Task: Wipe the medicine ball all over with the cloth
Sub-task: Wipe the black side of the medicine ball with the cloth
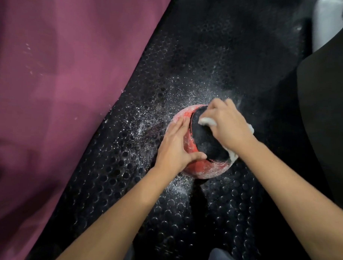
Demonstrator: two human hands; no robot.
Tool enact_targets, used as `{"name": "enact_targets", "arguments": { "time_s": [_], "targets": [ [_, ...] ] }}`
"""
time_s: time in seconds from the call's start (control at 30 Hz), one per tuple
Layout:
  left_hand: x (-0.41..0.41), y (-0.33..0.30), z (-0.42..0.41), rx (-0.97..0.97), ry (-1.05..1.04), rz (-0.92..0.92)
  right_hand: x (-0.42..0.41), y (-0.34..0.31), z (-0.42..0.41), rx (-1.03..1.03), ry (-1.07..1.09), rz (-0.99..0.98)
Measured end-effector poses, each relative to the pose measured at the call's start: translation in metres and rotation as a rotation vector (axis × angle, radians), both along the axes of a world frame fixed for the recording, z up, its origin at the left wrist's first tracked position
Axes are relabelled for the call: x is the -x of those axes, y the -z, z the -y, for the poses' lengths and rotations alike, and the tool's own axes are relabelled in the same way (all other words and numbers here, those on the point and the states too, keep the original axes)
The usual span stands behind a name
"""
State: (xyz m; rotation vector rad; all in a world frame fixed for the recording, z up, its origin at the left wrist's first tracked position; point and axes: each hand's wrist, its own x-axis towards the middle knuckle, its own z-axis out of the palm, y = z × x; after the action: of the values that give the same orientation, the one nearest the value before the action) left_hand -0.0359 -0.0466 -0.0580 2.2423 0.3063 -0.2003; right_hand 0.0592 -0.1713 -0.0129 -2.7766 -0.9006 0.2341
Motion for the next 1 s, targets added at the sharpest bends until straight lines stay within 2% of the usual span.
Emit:
{"name": "enact_targets", "arguments": {
  "time_s": [0.13, 0.27, 0.43, 0.57, 0.7, 0.77, 0.9, 1.0],
  "targets": [
    [-0.002, 0.000, 0.004, -0.031, 0.012, -0.011, -0.020, 0.001, -0.010, 0.040, 0.134, -0.014],
    [0.001, 0.000, 0.003, -0.040, 0.013, -0.003, 0.006, -0.001, -0.008, 0.059, -0.075, 0.031],
    [0.000, 0.000, 0.004, -0.042, 0.019, -0.008, -0.025, -0.001, -0.019, 0.096, 0.099, -0.003],
    [-0.001, -0.001, 0.001, -0.047, -0.003, -0.030, 0.005, 0.002, -0.020, 0.164, -0.107, 0.065],
    [-0.003, -0.001, 0.005, -0.057, 0.021, -0.019, -0.023, -0.002, -0.024, 0.122, 0.022, 0.004],
    [-0.005, -0.003, 0.007, -0.053, 0.004, -0.041, -0.024, -0.001, -0.029, 0.165, 0.045, 0.045],
    [-0.002, -0.005, 0.006, -0.098, 0.001, -0.040, 0.003, -0.001, -0.020, 0.203, -0.123, 0.063],
    [0.002, -0.005, 0.009, -0.109, 0.051, -0.039, -0.021, -0.002, -0.016, 0.118, 0.022, -0.045]
  ]
}}
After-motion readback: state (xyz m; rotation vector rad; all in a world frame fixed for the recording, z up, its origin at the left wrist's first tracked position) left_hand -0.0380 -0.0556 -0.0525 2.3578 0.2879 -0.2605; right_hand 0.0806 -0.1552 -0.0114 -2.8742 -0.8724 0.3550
